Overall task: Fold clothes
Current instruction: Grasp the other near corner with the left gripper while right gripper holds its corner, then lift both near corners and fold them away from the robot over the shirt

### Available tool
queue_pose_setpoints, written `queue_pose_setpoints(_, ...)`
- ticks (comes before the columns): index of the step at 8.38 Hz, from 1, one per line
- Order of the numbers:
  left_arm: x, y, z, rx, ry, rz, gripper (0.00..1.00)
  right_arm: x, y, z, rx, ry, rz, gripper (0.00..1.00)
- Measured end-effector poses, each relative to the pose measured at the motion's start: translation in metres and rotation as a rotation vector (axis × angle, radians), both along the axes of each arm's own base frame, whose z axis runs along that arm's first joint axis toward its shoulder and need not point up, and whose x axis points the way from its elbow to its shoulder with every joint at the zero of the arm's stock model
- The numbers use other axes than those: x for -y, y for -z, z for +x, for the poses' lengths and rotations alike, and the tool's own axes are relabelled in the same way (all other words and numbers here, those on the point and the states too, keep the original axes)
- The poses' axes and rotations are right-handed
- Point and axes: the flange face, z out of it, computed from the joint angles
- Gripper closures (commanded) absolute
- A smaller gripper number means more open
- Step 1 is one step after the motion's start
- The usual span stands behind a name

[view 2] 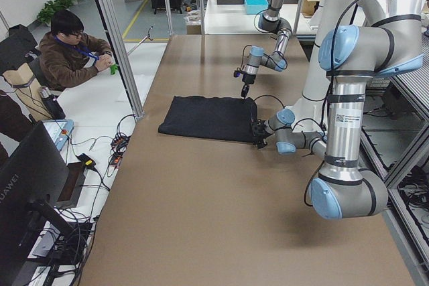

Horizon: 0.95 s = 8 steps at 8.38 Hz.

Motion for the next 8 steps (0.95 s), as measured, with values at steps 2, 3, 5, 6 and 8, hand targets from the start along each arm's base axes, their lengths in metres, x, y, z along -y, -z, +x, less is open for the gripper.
queue_pose_setpoints(2, -0.003, 0.002, 0.001, -0.002, -0.001, 0.005, 1.00, -0.001, 0.001, 0.001, 0.002, 0.001, 0.001, 1.00)
queue_pose_setpoints(3, -0.005, 0.008, -0.001, -0.013, -0.006, 0.010, 1.00, -0.002, 0.003, 0.003, 0.007, 0.003, 0.002, 1.00)
queue_pose_setpoints(5, -0.010, 0.034, -0.012, -0.048, -0.013, 0.015, 1.00, -0.005, 0.004, 0.010, 0.014, 0.011, 0.004, 1.00)
queue_pose_setpoints(6, -0.014, 0.060, -0.027, -0.047, -0.019, 0.011, 1.00, -0.013, 0.006, 0.026, 0.027, 0.028, 0.005, 1.00)
queue_pose_setpoints(8, -0.024, 0.097, -0.055, -0.016, -0.052, -0.010, 1.00, -0.031, 0.000, 0.052, 0.031, 0.050, -0.001, 1.00)
